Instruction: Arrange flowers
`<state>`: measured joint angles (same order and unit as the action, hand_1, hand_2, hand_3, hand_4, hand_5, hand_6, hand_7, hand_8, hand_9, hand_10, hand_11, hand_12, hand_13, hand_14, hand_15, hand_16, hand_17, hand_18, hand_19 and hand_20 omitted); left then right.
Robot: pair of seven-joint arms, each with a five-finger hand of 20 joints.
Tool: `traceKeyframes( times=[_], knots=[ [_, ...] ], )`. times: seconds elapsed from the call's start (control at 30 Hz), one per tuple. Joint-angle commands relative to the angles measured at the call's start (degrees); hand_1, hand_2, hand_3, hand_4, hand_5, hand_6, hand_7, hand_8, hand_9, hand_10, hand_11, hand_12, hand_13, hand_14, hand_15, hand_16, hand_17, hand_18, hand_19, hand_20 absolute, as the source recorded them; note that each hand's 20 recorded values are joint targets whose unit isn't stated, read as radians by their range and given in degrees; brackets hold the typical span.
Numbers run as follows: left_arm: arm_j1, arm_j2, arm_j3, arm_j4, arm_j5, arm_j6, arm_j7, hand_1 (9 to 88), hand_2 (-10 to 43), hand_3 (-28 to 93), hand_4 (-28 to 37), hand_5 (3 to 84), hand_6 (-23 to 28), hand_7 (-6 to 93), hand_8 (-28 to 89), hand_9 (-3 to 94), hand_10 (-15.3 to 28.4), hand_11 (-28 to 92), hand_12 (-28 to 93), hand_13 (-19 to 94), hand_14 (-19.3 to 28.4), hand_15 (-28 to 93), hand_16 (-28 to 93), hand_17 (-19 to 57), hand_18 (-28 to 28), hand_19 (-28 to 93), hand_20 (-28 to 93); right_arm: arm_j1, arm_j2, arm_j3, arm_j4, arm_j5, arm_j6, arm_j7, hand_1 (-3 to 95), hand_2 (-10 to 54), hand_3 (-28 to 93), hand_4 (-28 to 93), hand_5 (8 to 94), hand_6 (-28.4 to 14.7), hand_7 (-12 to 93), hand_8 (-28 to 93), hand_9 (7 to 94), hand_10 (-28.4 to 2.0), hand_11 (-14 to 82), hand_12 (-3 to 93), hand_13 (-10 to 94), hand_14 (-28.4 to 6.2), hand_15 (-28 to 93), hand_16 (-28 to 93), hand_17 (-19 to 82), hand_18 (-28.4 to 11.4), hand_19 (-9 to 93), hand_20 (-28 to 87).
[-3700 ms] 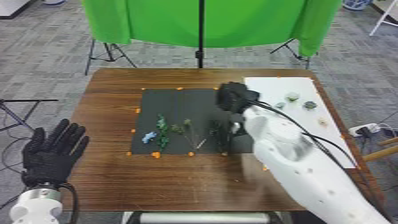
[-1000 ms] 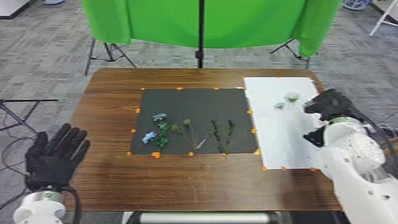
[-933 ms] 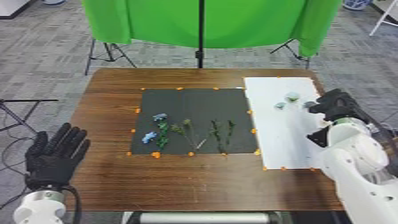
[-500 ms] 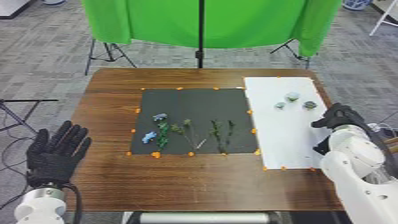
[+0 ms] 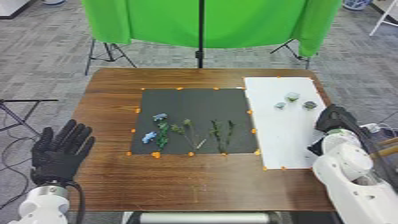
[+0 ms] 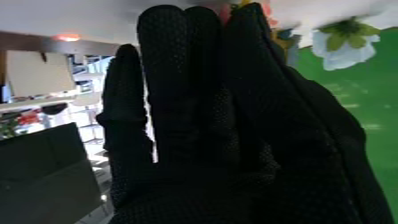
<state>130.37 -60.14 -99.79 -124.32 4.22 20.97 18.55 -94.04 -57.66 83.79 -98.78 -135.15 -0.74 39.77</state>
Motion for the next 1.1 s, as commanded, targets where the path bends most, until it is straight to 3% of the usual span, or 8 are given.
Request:
traceKeyframes(
  times=[0.03,0.17,0.4,0.57,0.87,1.1],
  knots=[
    [0.7,-0.34,-1.04,0.12,0.03,-0.64,-0.44,28.4,15.8,69,-28.3,48.6,10.2,11.2,-9,44.0,15.5,22,11,39,14.9,38,-6,-5.7,14.1,39,14,-4.5,1.4,0.7,-14.3,3.4,-2.5,-10.0,64.4,-9.5,59,-28,72.7,-0.2,23,-2,79.9,-11.2,12.5,42.4,69,-8.2,43,40,31,-19.0,75,37],
    [0.3,-0.46,-1.06,0.64,1.27,-2.45,-1.62,28.4,15.8,69,-28.3,48.4,10.2,11.0,-9,44.0,15.5,21,11,39,14.8,38,-6,-5.8,14.1,39,14,-3.1,1.4,-1.0,-18.8,5.6,-4.0,-14.3,63.4,-9.5,60,-28,72.3,0.0,22,-2,79.9,-11.0,11.8,41.9,68,-8.2,44,39,30,-18.9,75,38],
    [0.4,-0.26,-1.22,0.38,0.82,-1.66,-1.36,28.3,15.8,68,-28.3,48.0,10.0,10.9,-9,43.7,15.5,21,11,38,14.8,37,-6,-5.9,14.1,39,14,5.7,-1.2,-10.8,-20.2,7.3,-5.6,-19.3,63.3,-9.5,60,-28,72.2,0.1,22,-2,79.6,-11.0,11.1,41.6,68,-8.1,44,39,30,-18.8,74,38],
    [-0.1,0.37,-0.68,0.53,1.25,-1.70,-1.97,28.4,15.9,68,-28.3,48.0,10.0,10.9,-9,43.7,15.4,21,11,38,14.7,37,-6,-5.9,14.1,39,14,13.3,-5.1,-19.8,-16.0,6.5,-5.9,-21.4,63.4,-9.5,61,-28,70.9,0.1,21,-2,78.4,-10.7,10.0,40.7,67,-7.6,43,39,29,-18.5,73,39],
    [-1.5,1.16,-0.19,1.11,1.39,-1.80,-2.54,28.4,15.8,68,-28.3,48.1,10.1,10.9,-9,43.7,15.4,21,11,38,14.8,37,-6,-6.0,14.1,39,14,23.5,-13.3,-34.3,-0.2,-4.0,-6.5,-24.9,63.8,-9.5,61,-28,70.5,-0.1,20,-2,78.1,-10.8,9.6,39.9,67,-7.3,42,40,29,-18.4,73,39],
    [-1.6,1.94,-0.48,1.05,1.03,-2.20,-2.18,28.4,15.8,68,-28.3,48.2,10.1,10.9,-9,43.7,15.4,21,11,38,14.8,37,-6,-6.0,14.1,39,14,22.0,-13.8,-37.3,-0.2,-7.0,-7.6,-23.8,63.7,-9.5,61,-28,69.4,-0.2,20,-2,77.7,-10.7,9.6,39.4,67,-6.7,41,41,29,-18.5,73,39]
  ],
)
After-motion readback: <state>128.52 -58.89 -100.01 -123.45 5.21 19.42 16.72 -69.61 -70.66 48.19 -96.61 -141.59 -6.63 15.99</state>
